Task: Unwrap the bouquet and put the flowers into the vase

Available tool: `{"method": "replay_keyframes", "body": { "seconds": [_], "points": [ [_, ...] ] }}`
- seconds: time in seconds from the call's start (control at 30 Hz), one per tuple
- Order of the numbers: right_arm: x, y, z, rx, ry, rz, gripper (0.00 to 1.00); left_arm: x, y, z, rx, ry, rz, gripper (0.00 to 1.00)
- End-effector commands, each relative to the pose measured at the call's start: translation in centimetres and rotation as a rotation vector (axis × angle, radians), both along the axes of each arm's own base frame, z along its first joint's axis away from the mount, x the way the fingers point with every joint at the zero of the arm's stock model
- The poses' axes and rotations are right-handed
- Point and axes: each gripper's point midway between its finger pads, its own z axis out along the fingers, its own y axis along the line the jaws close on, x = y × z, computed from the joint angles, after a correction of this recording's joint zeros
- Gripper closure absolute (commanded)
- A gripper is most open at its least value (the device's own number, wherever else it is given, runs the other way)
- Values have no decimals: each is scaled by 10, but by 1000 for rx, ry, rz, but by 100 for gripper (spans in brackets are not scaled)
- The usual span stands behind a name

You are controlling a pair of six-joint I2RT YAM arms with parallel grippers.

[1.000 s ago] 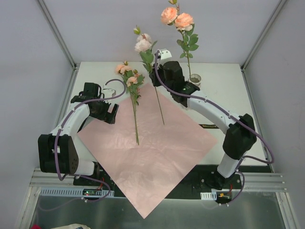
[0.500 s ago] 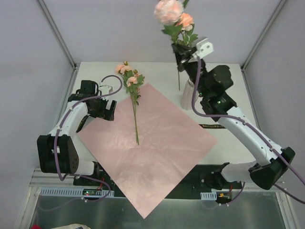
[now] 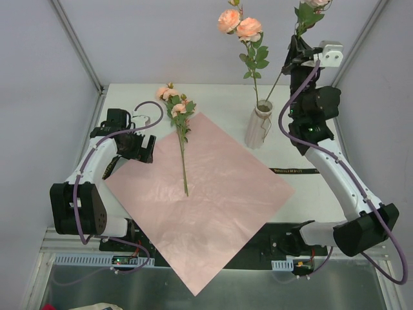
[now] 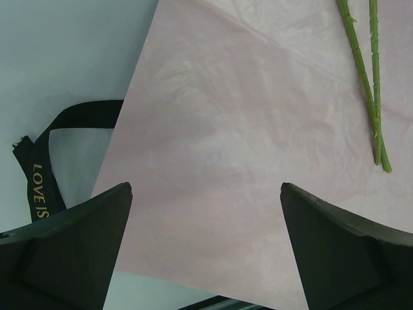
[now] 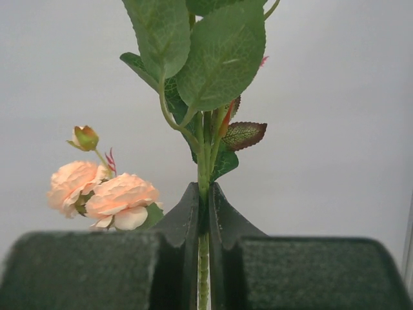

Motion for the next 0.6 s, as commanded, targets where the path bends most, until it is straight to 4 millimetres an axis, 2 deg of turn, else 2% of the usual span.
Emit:
{"method": "replay_keyframes", "body": {
  "seconds": [0.0,0.13,0.33,0.57],
  "points": [
    [5,-17,11,91,-56,-38,99,3,-2,16,-25,-38,-13,1],
    [21,-18,-12,78,-8,-58,99,3,-1,16,-23,-38,-12,1],
    [46,-15,-61,57,93,-78,99,5,0,18,-24,-45,-11,1],
    [64,-7,-92,47,155,-72,99,4,1,19,-16,-49,-16,1]
  ]
}}
